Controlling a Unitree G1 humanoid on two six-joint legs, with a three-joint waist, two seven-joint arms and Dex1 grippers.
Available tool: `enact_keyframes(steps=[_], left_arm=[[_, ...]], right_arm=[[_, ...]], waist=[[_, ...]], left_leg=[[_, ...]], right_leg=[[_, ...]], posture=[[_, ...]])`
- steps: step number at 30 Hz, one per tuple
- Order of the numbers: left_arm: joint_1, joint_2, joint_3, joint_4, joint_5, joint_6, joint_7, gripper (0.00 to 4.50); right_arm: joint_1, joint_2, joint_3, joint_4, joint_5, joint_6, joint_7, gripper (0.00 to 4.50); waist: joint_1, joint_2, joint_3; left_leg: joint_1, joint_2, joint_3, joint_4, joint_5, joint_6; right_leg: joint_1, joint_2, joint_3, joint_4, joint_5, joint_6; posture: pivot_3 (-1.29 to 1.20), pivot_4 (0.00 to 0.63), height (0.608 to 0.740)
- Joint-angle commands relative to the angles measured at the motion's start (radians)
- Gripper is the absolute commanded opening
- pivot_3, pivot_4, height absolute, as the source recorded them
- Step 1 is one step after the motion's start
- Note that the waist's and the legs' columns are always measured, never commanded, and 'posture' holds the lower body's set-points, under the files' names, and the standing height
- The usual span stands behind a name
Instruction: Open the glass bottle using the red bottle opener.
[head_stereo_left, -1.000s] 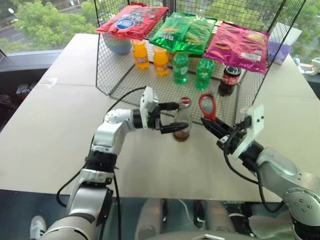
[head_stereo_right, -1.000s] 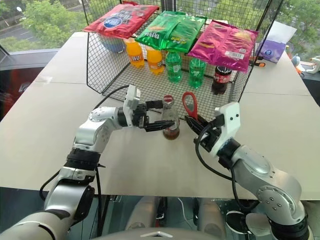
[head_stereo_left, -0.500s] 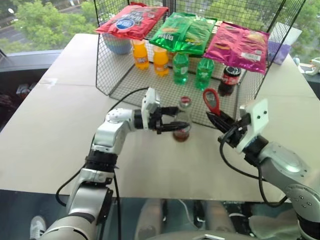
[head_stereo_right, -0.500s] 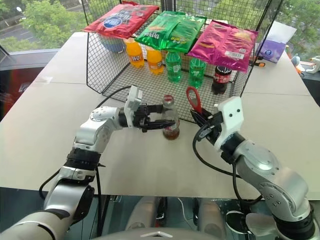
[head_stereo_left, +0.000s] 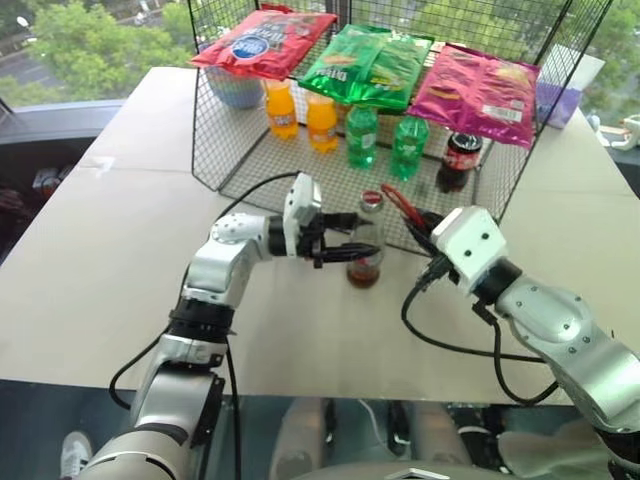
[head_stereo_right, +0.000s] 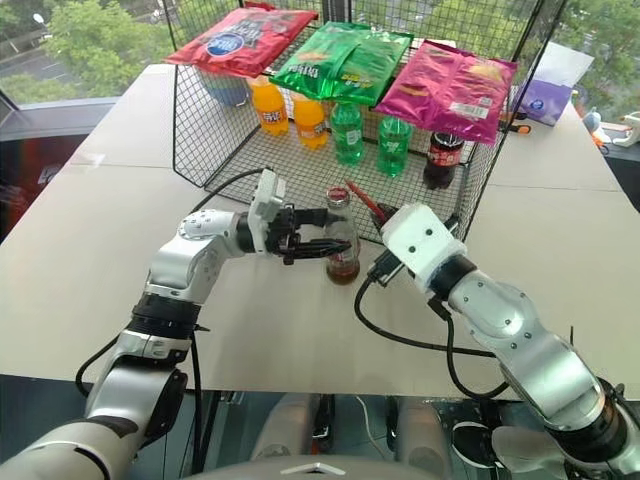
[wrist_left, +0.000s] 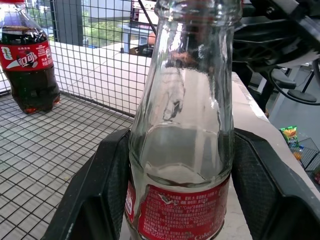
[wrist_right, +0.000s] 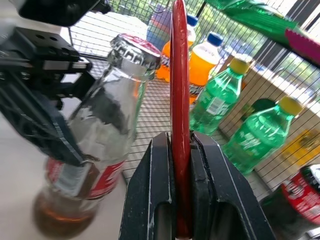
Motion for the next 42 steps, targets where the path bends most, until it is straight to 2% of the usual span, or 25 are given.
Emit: enact_keyframes(steps=[1,4,11,17,21,27,33,36,37,39,42], left_arm=[[-0.024,-0.012,-0.011,-0.025,-0.011,-0.020,-0.020,2.43],[-0.032,-0.016,-0.012,-0.007,-0.008,-0.030,-0.025,2.43],[-0.051,-0.022,-0.006,0.019,-0.005,-0.035,-0.033,2.43],[-0.069,-0.029,0.000,0.043,-0.001,-0.032,-0.031,2.43],[-0.084,-0.036,0.002,0.058,-0.001,-0.029,-0.025,2.43],[-0.102,-0.046,0.004,0.063,0.001,-0.021,-0.016,2.43],[-0.117,-0.050,-0.001,0.041,0.004,0.000,-0.012,2.43],[-0.124,-0.050,-0.005,0.036,0.013,0.009,-0.016,2.43],[-0.126,-0.050,-0.007,0.034,0.017,0.012,-0.017,2.43],[-0.129,-0.048,-0.012,0.032,0.027,0.019,-0.018,2.43],[-0.130,-0.050,-0.017,0.028,0.036,0.026,-0.017,2.43]], right_arm=[[-0.030,-0.022,0.041,0.008,-0.126,-0.078,0.051,0.00],[-0.030,-0.056,0.132,0.078,-0.279,-0.173,0.082,0.00],[0.041,-0.038,0.188,0.210,-0.538,-0.363,0.080,0.00],[0.093,0.048,0.231,0.397,-0.796,-0.512,-0.037,0.00],[0.105,0.125,0.249,0.480,-0.892,-0.573,-0.079,0.00],[0.119,0.219,0.235,0.563,-0.962,-0.624,-0.132,0.00],[0.115,0.241,0.226,0.605,-1.002,-0.657,-0.141,0.00],[0.101,0.216,0.212,0.588,-1.037,-0.655,-0.101,0.00],[0.098,0.199,0.199,0.574,-1.050,-0.647,-0.078,0.00],[0.094,0.158,0.171,0.545,-1.051,-0.637,-0.023,0.00],[0.080,0.089,0.126,0.483,-1.006,-0.644,0.073,0.00]], waist=[[0.000,0.000,0.000],[0.000,0.000,0.000],[0.001,0.000,-0.001],[0.000,0.000,-0.003],[0.000,0.001,-0.007],[0.001,0.002,-0.010],[0.005,-0.002,-0.018],[0.006,-0.005,-0.026],[0.002,-0.005,-0.026],[-0.001,-0.005,-0.027],[0.004,-0.005,-0.028]], left_leg=[[0.000,0.000,0.000,0.000,0.000,0.000],[0.000,0.000,0.000,0.000,0.000,0.000],[0.001,0.000,0.000,0.001,0.000,-0.001],[0.003,0.000,0.000,0.002,0.001,-0.002],[0.004,0.000,0.000,0.003,0.002,-0.003],[0.005,0.002,0.001,0.010,0.000,-0.001],[0.014,0.013,0.039,0.008,-0.003,-0.006],[0.024,0.025,0.085,-0.002,-0.004,-0.008],[0.024,0.033,0.102,-0.003,-0.004,-0.008],[0.022,0.032,0.107,0.000,-0.005,-0.007],[0.019,0.024,0.091,0.001,-0.005,-0.005]], right_leg=[[0.000,0.000,0.000,0.000,0.000,0.000],[0.000,0.000,0.000,0.000,0.001,0.001],[0.001,0.000,0.000,0.000,0.000,-0.001],[0.003,0.000,0.000,0.001,-0.001,-0.001],[0.003,0.000,0.000,0.003,-0.001,-0.001],[0.002,-0.001,0.002,0.010,-0.001,-0.001],[-0.012,0.003,0.031,0.016,0.001,-0.005],[-0.027,0.003,0.053,0.016,0.009,-0.018],[-0.032,-0.001,0.053,0.016,0.012,-0.021],[-0.033,-0.001,0.051,0.016,0.010,-0.018],[-0.027,-0.003,0.042,0.015,0.010,-0.016]], posture=[[0.00,0.150,0.740],[0.00,0.150,0.740],[0.00,0.150,0.740],[0.00,0.150,0.740],[0.00,0.150,0.740],[0.00,0.150,0.739],[0.00,0.150,0.735],[0.00,0.150,0.730],[0.00,0.150,0.728],[0.00,0.150,0.728],[0.00,0.150,0.728]])
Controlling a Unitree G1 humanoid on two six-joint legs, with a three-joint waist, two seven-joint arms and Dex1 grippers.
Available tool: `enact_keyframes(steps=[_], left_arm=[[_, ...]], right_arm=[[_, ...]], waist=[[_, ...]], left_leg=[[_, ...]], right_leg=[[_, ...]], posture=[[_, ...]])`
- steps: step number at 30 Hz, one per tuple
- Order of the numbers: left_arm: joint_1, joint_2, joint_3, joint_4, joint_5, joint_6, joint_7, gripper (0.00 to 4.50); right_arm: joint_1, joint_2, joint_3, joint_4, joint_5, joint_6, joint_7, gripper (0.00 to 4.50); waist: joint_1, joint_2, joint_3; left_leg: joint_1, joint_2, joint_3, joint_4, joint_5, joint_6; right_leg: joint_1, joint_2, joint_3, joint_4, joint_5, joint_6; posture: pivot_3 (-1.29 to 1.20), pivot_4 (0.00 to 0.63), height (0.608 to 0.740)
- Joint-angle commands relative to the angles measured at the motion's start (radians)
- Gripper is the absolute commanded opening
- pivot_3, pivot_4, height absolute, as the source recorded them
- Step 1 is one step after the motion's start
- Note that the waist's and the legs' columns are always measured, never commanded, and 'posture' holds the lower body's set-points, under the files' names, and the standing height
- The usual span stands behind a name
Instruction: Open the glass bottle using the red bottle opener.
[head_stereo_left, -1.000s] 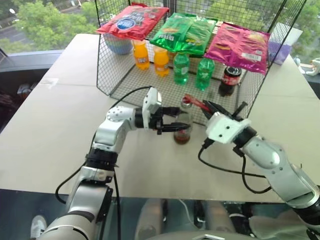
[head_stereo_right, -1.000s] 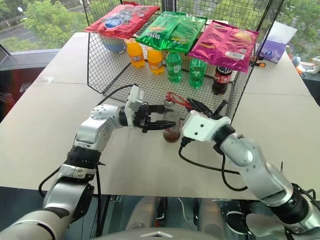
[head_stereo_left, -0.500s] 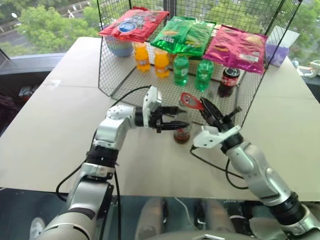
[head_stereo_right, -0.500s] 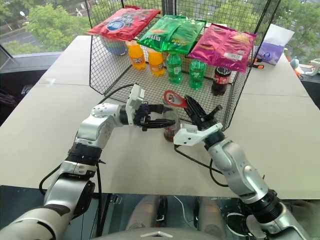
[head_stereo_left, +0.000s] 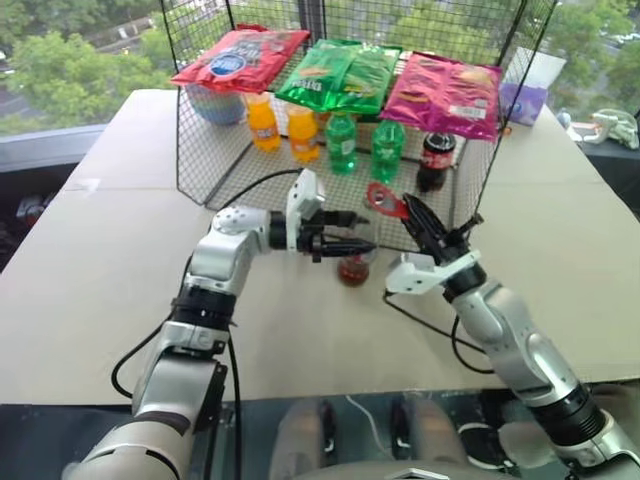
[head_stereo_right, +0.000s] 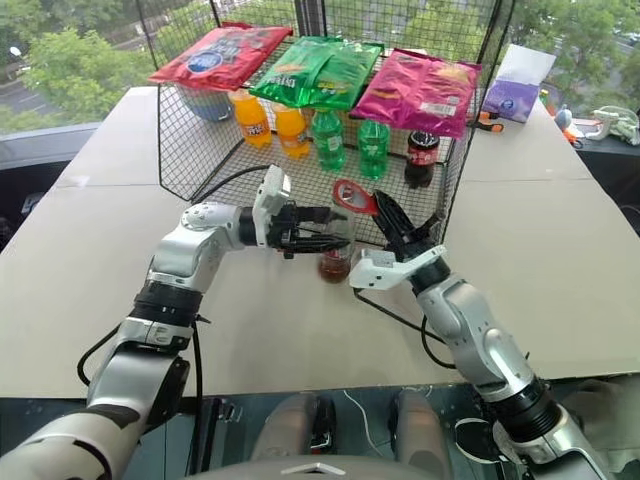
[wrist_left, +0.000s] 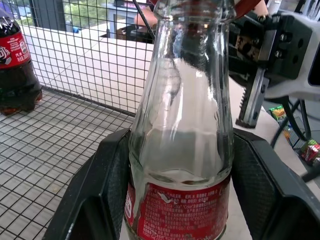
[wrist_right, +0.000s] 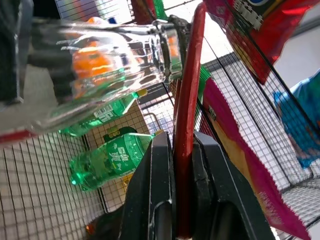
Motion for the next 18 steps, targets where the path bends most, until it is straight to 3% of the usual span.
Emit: enact_keyframes(steps=[1,9,18], left_arm=[[-0.060,-0.039,-0.010,-0.068,-0.032,-0.002,0.005,2.43],[-0.048,-0.047,-0.016,-0.106,-0.036,0.016,0.030,2.43],[0.008,-0.006,0.024,-0.108,-0.054,-0.014,0.005,2.43]], right_arm=[[0.028,-0.100,0.026,0.015,-0.004,-0.019,0.226,0.00],[-0.018,-0.107,0.021,-0.026,0.051,-0.043,0.333,0.00],[-0.054,-0.126,-0.031,-0.040,0.111,-0.070,0.390,0.00]], waist=[[0.003,0.000,0.000],[-0.009,0.000,0.000],[-0.010,0.000,0.000]], left_leg=[[0.000,-0.001,-0.004,0.001,-0.001,0.001],[-0.002,-0.002,-0.018,0.009,-0.006,0.016],[-0.004,-0.002,-0.025,0.009,-0.006,0.015]], right_leg=[[0.003,-0.001,-0.003,-0.001,0.000,0.001],[0.013,-0.002,-0.010,-0.004,-0.003,0.005],[0.013,-0.002,-0.017,-0.003,-0.004,0.006]], posture=[[0.00,0.150,0.728],[0.00,0.150,0.728],[0.00,0.150,0.728]])
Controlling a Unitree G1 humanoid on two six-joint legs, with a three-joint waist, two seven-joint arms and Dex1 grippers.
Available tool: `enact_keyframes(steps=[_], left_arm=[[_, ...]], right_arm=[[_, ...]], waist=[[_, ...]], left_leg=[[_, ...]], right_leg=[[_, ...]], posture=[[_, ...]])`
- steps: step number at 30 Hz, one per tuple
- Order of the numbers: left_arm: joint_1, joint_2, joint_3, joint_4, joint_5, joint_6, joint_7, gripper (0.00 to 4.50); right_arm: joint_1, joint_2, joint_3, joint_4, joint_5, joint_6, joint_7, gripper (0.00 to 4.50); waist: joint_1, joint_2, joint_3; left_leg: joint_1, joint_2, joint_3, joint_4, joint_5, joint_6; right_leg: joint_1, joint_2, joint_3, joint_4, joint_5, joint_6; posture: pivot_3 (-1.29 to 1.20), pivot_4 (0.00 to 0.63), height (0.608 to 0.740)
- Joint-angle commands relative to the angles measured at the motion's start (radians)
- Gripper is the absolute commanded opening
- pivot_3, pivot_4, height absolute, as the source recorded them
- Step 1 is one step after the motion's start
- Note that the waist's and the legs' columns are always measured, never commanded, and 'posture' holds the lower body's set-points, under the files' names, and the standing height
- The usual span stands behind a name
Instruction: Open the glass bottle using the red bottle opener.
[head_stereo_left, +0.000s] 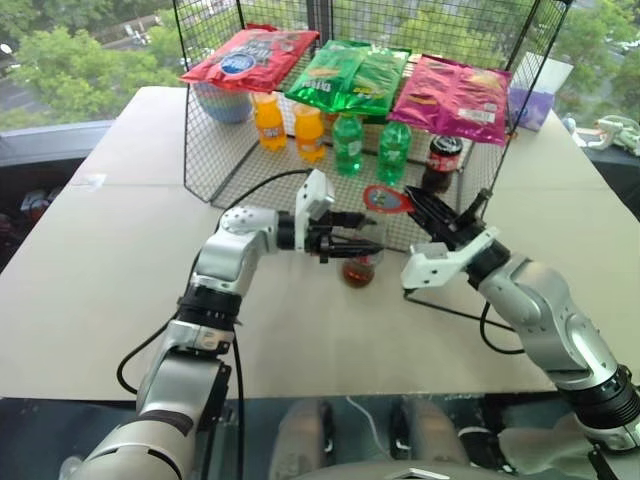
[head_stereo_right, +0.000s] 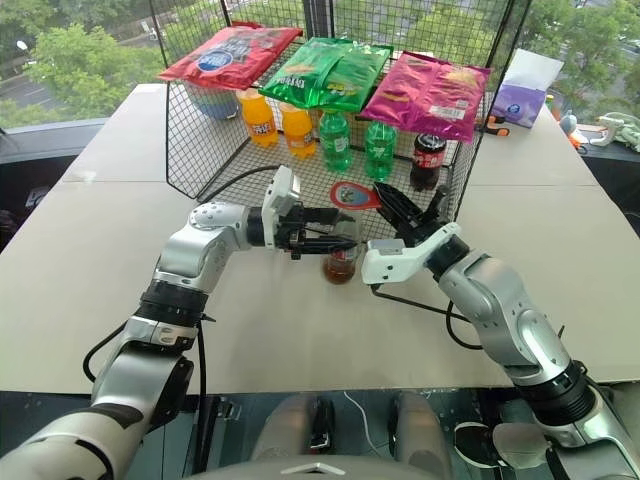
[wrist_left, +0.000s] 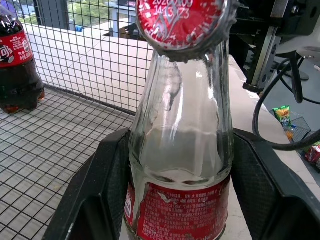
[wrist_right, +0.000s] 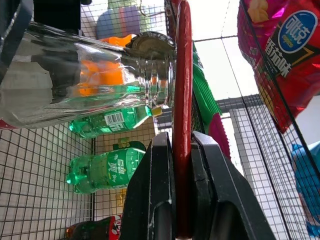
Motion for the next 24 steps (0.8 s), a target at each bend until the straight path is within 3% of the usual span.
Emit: enact_keyframes(steps=[1,9,15,21,24], left_arm=[[0.015,-0.002,0.041,-0.080,-0.059,-0.038,-0.018,2.43],[0.088,0.015,0.052,-0.150,-0.067,-0.033,0.010,2.43],[0.122,0.025,0.061,-0.143,-0.062,-0.054,0.015,2.43],[0.136,0.034,0.070,-0.118,-0.065,-0.088,0.012,2.43],[0.156,0.036,0.080,-0.122,-0.073,-0.102,0.015,2.43]], right_arm=[[0.028,-0.015,0.054,0.043,0.020,-0.037,0.104,0.00],[0.036,0.040,0.029,0.013,0.100,-0.022,0.118,0.00],[-0.009,0.103,-0.058,-0.025,0.194,0.045,0.113,0.00],[0.040,0.212,-0.148,-0.179,0.395,0.307,0.204,0.00],[0.130,0.306,-0.210,-0.329,0.532,0.550,0.213,0.00]], waist=[[-0.001,0.000,0.000],[-0.013,0.000,0.000],[-0.017,0.000,0.000],[-0.015,0.002,0.002],[-0.014,0.002,0.002]], left_leg=[[-0.001,0.000,-0.001,0.000,0.000,0.000],[-0.003,0.000,-0.004,0.000,-0.001,-0.003],[-0.004,0.001,-0.007,0.000,-0.001,-0.004],[-0.011,0.001,-0.014,0.001,0.002,-0.009],[-0.012,0.000,-0.016,0.001,0.002,-0.009]], right_leg=[[0.000,0.000,-0.001,0.000,0.000,0.000],[0.000,0.000,-0.004,0.000,-0.002,0.002],[0.000,0.000,-0.006,0.000,-0.002,0.003],[-0.003,0.001,-0.012,0.000,-0.002,0.003],[-0.003,0.001,-0.013,0.000,-0.002,0.003]], posture=[[0.00,0.150,0.728],[0.00,0.150,0.728],[0.00,0.150,0.728],[0.00,0.150,0.728],[0.00,0.150,0.728]])
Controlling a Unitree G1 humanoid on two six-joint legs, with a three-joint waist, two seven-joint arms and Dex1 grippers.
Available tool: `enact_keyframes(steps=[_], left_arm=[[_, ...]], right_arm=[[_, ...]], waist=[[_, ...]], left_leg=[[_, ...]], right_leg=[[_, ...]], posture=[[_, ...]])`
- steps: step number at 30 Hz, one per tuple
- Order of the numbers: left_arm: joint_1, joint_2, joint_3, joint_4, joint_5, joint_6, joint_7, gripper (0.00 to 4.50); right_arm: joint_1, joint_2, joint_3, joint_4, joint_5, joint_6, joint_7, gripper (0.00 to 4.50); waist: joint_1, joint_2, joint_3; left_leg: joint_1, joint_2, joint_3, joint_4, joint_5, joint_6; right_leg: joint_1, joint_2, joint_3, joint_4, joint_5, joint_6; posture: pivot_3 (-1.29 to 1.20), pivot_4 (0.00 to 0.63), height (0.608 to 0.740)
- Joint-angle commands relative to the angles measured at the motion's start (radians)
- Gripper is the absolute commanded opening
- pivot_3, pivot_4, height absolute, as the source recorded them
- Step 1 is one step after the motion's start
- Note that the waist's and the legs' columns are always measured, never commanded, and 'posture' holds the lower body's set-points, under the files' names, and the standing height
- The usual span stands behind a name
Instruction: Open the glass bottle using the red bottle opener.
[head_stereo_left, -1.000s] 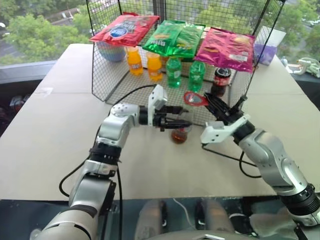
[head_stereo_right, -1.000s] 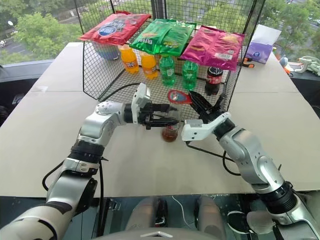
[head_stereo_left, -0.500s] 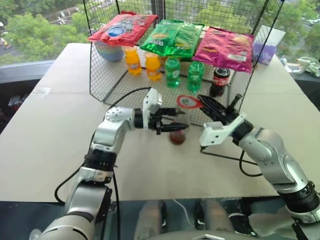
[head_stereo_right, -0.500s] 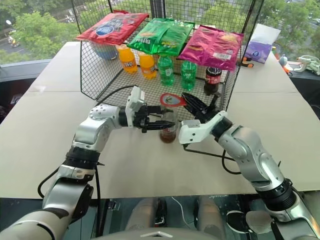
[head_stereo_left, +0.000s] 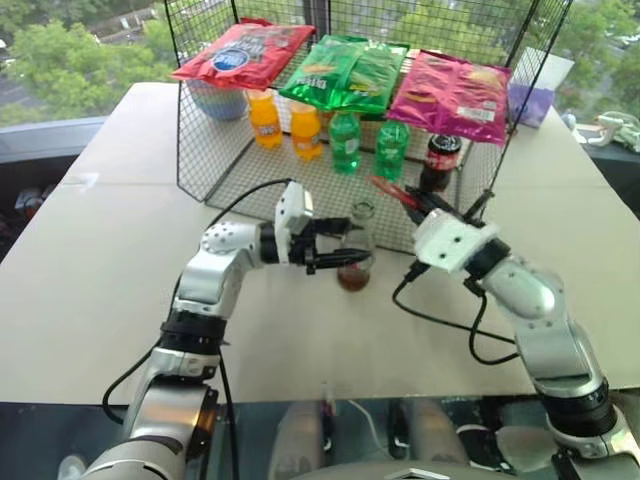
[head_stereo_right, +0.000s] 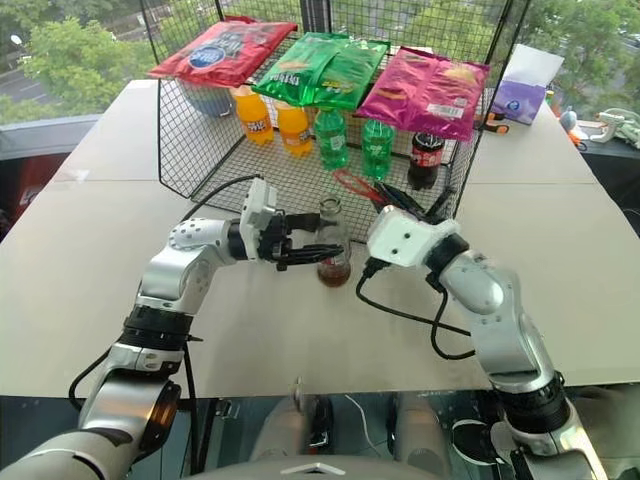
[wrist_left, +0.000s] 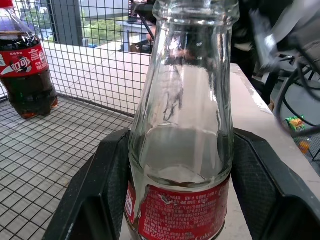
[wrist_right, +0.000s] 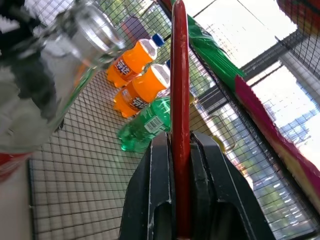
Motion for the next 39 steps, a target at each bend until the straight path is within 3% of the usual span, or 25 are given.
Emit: enact_keyframes(steps=[1,7,11,16,22,27,32,39], left_arm=[[0.022,0.007,0.025,-0.015,-0.027,-0.020,0.000,2.43],[0.065,0.017,0.039,-0.061,-0.044,-0.007,0.025,2.43],[0.090,0.026,0.042,-0.096,-0.053,0.006,0.051,2.43],[0.117,0.027,0.051,-0.136,-0.055,0.009,0.097,2.43],[0.150,0.028,0.052,-0.170,-0.060,-0.002,0.133,2.43],[0.167,0.031,0.051,-0.183,-0.061,-0.007,0.145,2.38],[0.166,0.033,0.044,-0.195,-0.061,-0.006,0.146,2.38],[0.160,0.040,0.039,-0.218,-0.079,0.031,0.146,2.38]], right_arm=[[0.072,0.085,-0.081,-0.178,0.148,0.249,0.004,0.00],[0.214,0.193,-0.148,-0.305,0.357,0.555,-0.012,0.00],[0.289,0.202,-0.156,-0.291,0.436,0.702,-0.019,0.00],[0.297,0.257,-0.195,-0.221,0.501,0.837,-0.085,0.00],[0.285,0.244,-0.212,-0.169,0.546,0.884,-0.116,0.00],[0.272,0.211,-0.225,-0.148,0.571,0.882,-0.131,2.08],[0.270,0.135,-0.218,-0.165,0.560,0.832,-0.147,4.44],[0.273,-0.042,-0.156,-0.199,0.498,0.671,-0.139,4.44]], waist=[[-0.001,0.000,0.000],[-0.004,0.002,0.001],[-0.005,0.003,0.002],[-0.007,0.004,0.002],[-0.007,0.005,0.003],[-0.006,0.005,0.003],[-0.006,0.005,0.003],[-0.006,0.006,0.004]], left_leg=[[0.000,0.000,-0.001,0.000,0.000,0.000],[0.001,0.001,-0.002,0.000,-0.001,0.002],[0.001,0.002,-0.003,0.000,-0.001,0.001],[0.001,0.002,-0.003,-0.001,-0.002,0.001],[0.000,0.002,-0.003,-0.001,-0.004,-0.004],[0.000,0.002,-0.004,-0.001,-0.004,-0.004],[0.000,0.002,-0.004,-0.001,-0.004,-0.004],[0.000,0.002,-0.004,-0.003,-0.004,-0.004]], right_leg=[[0.000,0.000,0.000,0.000,0.000,0.000],[0.000,0.000,-0.001,0.000,0.000,0.001],[0.000,0.000,-0.002,0.001,0.000,0.001],[0.000,0.000,-0.003,0.000,0.000,0.001],[0.000,0.000,-0.003,0.000,0.000,0.001],[0.000,0.000,-0.004,-0.001,0.000,0.001],[0.000,0.000,-0.004,-0.001,0.000,0.001],[0.000,0.000,-0.004,-0.003,-0.001,0.001]], posture=[[0.00,0.150,0.728],[0.00,0.150,0.728],[0.00,0.150,0.728],[0.00,0.150,0.728],[0.00,0.150,0.728],[0.00,0.150,0.728],[0.00,0.150,0.728],[0.00,0.150,0.728]])
